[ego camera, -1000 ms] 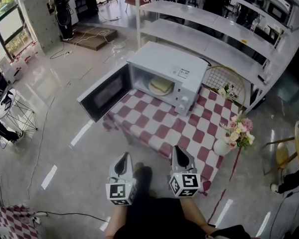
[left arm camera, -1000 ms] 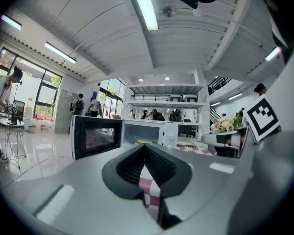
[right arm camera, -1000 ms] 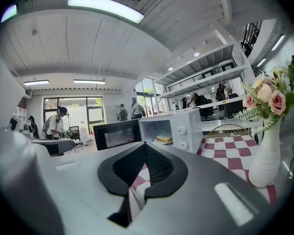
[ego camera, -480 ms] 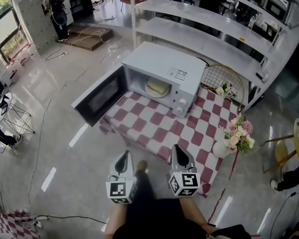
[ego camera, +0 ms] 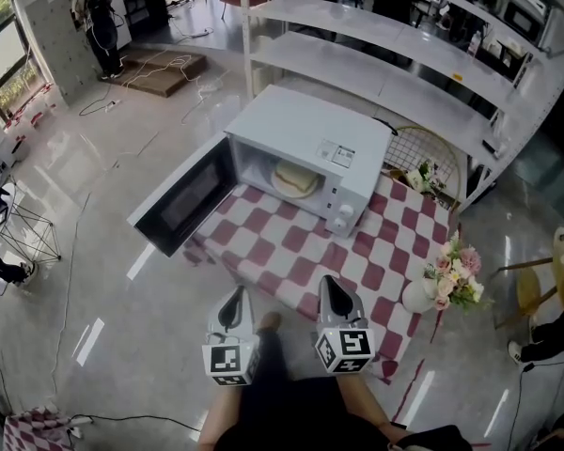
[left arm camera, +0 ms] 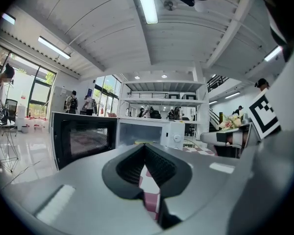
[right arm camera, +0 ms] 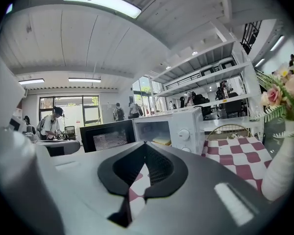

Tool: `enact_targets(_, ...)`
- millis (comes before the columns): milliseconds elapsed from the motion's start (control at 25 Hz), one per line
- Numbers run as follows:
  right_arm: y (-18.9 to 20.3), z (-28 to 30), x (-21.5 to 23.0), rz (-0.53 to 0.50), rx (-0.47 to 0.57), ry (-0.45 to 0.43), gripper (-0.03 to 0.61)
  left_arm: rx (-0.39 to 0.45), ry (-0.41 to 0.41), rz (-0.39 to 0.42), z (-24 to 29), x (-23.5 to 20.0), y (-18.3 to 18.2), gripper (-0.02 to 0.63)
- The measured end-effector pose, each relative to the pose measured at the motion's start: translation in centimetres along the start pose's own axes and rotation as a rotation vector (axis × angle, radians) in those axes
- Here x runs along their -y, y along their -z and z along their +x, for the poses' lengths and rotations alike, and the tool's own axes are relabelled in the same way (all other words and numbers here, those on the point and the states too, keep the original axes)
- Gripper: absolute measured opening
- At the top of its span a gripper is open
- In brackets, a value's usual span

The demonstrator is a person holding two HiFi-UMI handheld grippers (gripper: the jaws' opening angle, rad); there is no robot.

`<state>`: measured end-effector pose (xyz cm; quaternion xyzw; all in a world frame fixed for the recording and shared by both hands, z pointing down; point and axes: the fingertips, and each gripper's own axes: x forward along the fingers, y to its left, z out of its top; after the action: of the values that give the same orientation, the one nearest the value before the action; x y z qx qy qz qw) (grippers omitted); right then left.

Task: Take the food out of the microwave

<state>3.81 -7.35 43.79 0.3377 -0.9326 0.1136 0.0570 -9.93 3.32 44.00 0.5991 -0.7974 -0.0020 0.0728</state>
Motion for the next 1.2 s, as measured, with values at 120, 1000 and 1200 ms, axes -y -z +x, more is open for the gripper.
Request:
enact_targets(120, -0.4, 1.3, 0.3, 0.003, -0.001, 0.010, 0.000, -0.007, 0.007, -0.003, 1.5, -0.6, -0.1, 0.011)
enact_targets(1000, -3.0, 12.5, 3.0, 0.012, -0.007, 0.134, 0.000, -0.045, 0.119, 0.014, 14.7, -5.6, -1.7, 0.011)
enact_targets(1200, -3.4, 14.1, 4.1, 0.018, -0.009, 0.179, 0.000, -0.057, 0.162, 0.014, 17.5, -5.9, -1.8, 0.011)
